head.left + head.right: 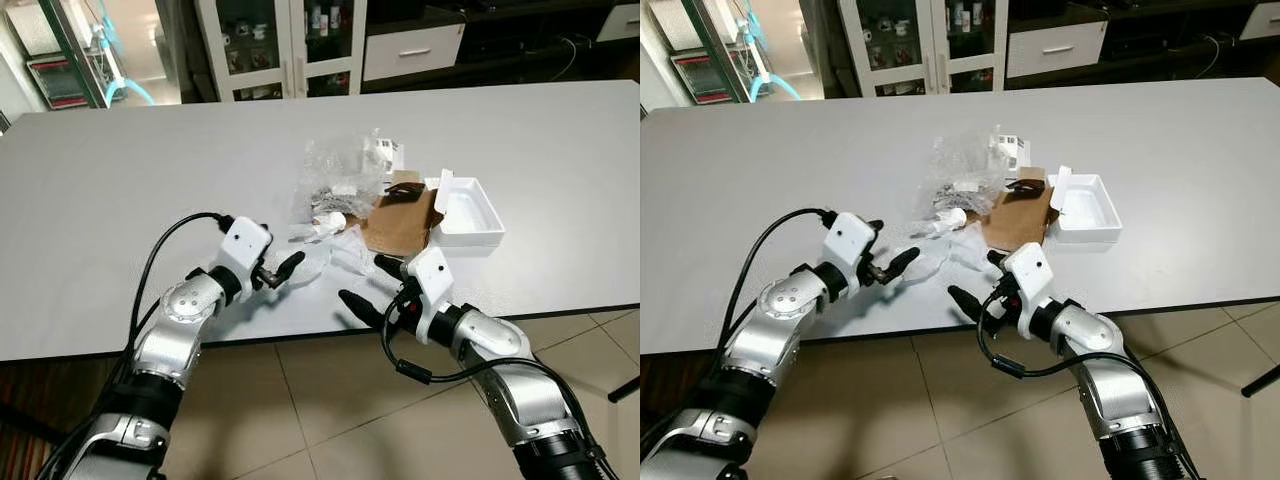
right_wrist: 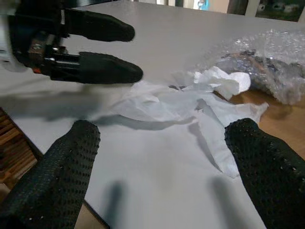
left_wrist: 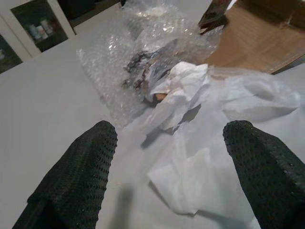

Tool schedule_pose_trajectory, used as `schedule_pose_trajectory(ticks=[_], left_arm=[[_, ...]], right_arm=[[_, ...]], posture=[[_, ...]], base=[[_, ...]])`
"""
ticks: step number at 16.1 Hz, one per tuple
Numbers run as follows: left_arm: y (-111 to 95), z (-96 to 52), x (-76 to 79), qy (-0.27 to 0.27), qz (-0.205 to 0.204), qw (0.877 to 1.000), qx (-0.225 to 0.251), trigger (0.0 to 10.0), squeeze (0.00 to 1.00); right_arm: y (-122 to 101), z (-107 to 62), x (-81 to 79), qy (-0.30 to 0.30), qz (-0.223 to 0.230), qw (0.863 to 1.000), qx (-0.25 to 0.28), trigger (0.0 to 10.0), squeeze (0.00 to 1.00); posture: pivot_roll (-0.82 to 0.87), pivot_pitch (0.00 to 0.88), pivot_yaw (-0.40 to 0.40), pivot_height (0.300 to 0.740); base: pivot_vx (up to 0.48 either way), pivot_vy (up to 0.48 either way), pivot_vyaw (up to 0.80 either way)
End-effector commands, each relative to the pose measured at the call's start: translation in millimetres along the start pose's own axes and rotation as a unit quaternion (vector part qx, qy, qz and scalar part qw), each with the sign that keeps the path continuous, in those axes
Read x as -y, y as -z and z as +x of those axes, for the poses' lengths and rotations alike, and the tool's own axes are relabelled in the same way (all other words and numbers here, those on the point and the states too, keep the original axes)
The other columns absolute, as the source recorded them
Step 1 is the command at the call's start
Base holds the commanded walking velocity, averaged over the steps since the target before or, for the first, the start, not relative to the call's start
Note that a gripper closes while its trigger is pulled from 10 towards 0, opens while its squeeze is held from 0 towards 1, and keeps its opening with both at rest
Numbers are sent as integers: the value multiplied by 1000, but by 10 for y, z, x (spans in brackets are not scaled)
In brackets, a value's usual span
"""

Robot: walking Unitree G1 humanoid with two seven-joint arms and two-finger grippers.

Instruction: Picking trash to rubbish bin

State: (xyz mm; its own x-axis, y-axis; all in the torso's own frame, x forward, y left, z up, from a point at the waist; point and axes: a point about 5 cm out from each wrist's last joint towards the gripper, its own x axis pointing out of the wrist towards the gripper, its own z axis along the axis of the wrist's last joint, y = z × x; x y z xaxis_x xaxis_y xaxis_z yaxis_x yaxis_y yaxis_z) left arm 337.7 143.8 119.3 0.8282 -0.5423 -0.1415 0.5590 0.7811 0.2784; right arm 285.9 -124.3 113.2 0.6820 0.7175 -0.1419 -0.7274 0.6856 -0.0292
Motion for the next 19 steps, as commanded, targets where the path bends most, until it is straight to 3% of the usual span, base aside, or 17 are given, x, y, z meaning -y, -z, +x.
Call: schedule_pose_trajectory(ticks=[1, 2, 3, 7, 13, 16, 19], left_arm=[[-13, 57, 51, 15, 4, 1000, -3, 10000, 0], [10, 81, 106, 25, 0, 1000, -7, 10000, 0], [97, 136, 254, 50, -7, 998, -24, 10000, 0], [195, 198, 367, 59, -14, 997, -43, 10000, 0], [-83, 447, 128, -46, 23, 998, -43, 10000, 0], [-99, 475, 142, -46, 14, 998, -42, 10000, 0], [-42, 537, 265, -25, -15, 998, -57, 10000, 0]], right_arm=[[-29, 2, -42, -19, 3, 1000, 4, 10000, 0], [-30, 2, -43, -20, 7, 1000, 6, 10000, 0], [-32, 16, -44, -19, 10, 1000, 6, 10000, 0], [-45, 25, -63, -20, 9, 1000, 8, 10000, 0], [-35, 16, -153, -20, 21, 999, 14, 10000, 0], [-42, 22, -155, -20, 21, 999, 15, 10000, 0], [-57, 6, -158, -18, 21, 999, 17, 10000, 0]], posture=[[-79, 28, 40, 740], [-76, 30, 39, 740], [-75, 34, 38, 740], [-83, 39, 40, 740], [-92, 61, 44, 740], [-98, 63, 45, 740], [-107, 64, 46, 740]], base=[[0, 0, 0], [0, 0, 0], [0, 0, 0], [0, 0, 0], [0, 0, 0], [0, 0, 0], [0, 0, 0]])
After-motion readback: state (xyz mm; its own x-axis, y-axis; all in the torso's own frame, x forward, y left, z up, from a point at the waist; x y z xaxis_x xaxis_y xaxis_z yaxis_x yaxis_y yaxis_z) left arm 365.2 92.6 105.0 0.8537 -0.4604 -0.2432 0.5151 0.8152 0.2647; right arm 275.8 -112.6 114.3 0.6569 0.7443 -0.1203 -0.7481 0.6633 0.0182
